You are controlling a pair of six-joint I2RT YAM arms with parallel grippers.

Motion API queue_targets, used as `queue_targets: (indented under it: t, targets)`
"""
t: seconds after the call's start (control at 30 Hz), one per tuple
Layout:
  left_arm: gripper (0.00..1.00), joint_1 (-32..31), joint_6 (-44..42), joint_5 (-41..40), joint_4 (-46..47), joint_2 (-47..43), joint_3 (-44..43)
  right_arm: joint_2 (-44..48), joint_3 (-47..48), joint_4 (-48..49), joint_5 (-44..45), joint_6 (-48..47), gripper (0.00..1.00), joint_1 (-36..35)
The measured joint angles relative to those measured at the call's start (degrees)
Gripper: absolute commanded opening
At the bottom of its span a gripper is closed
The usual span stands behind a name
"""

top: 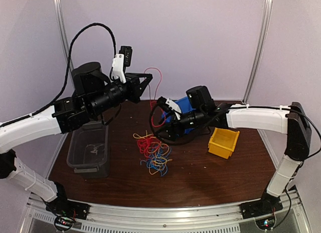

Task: Untangle the cables

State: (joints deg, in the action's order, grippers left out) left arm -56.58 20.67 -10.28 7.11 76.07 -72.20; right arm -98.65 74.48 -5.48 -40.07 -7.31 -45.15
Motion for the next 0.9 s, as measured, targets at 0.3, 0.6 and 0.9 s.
queue_targets:
  t: [0.3, 0.6, 0.9]
  targets:
    - [0.00, 0.0, 0.9, 0.0, 0.5, 0.0, 0.0, -1.1, -2.1, -0.2, -7.7, -2.7, 0.82, -1.5]
    - [0.00, -0.1, 1.7, 0.1, 0.6, 0.0, 0.0, -4.9, -1.4, 1.0, -5.6, -1.7, 0.42, -1.6]
    - [0.00, -0.1, 1.8, -0.2, 0.6, 0.0, 0.0, -6.7, -1.4, 3.8, 0.0, 1.3, 0.00, -1.7]
